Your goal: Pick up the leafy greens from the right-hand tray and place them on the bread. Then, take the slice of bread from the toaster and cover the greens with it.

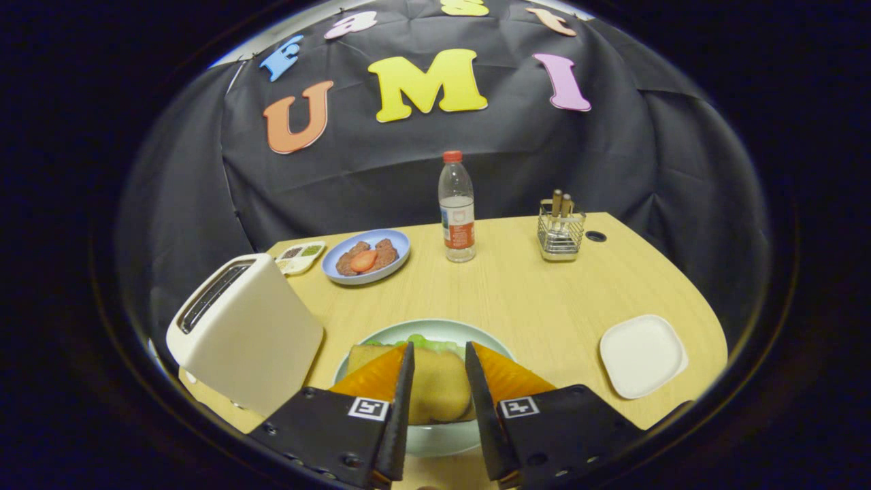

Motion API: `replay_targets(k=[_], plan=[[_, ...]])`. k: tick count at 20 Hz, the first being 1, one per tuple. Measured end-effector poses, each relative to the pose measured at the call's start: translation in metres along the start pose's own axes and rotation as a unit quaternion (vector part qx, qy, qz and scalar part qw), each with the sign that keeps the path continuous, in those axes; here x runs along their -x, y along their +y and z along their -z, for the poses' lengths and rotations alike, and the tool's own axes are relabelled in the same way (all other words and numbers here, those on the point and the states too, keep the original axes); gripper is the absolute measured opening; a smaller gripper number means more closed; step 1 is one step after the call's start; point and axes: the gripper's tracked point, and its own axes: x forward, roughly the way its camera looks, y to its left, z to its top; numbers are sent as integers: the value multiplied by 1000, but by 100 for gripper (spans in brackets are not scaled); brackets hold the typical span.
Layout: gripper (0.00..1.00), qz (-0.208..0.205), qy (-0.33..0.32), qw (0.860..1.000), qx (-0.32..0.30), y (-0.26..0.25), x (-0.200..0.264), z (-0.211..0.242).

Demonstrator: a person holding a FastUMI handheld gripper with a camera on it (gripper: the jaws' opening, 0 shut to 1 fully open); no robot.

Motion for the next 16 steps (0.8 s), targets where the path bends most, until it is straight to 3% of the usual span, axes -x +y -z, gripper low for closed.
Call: replay_targets(k=[4,6,9,16], plan=[[62,-14,-22,1000,-8,-28,20,-25],[70,-16,-50,999,-5,-54,45,-49],[90,-5,-92,996,2,-109,94,-86],[96,57,-192,979,31,-236,217,-167]])
